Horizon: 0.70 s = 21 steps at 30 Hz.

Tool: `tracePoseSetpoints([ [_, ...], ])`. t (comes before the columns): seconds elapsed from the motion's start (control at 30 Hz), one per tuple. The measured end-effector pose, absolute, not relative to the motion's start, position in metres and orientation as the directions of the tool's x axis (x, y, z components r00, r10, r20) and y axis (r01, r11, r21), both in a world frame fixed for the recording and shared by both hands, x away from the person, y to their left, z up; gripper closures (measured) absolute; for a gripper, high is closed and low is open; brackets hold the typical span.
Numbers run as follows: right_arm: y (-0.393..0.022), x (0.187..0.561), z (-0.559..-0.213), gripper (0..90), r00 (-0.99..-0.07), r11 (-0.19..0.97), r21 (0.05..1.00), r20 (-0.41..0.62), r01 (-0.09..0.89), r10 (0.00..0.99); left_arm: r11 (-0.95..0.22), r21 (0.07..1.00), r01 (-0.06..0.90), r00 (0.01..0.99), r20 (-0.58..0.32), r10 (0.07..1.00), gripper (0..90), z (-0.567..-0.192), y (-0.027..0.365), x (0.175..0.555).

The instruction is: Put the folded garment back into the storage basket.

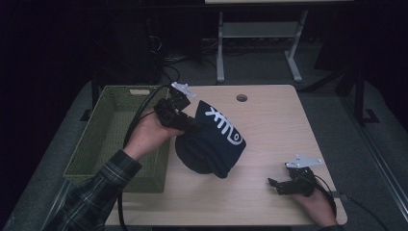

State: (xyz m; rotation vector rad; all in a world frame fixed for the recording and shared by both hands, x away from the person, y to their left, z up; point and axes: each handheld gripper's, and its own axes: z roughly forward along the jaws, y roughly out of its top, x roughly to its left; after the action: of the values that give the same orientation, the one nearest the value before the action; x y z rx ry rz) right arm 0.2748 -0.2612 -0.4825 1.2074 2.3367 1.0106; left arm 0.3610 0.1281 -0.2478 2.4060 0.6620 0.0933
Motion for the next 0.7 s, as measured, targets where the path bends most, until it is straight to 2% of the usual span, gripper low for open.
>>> tracePoseSetpoints([
  [0.7, -0.261, 0.275, -0.483, 8.6, -0.59, 0.391, 0.716, 0.036, 0.579, 0.807, -0.583, 0.656, 0.478, 0.801, -0.055, 0.596, 76.5, -0.166, 0.205, 0.35],
])
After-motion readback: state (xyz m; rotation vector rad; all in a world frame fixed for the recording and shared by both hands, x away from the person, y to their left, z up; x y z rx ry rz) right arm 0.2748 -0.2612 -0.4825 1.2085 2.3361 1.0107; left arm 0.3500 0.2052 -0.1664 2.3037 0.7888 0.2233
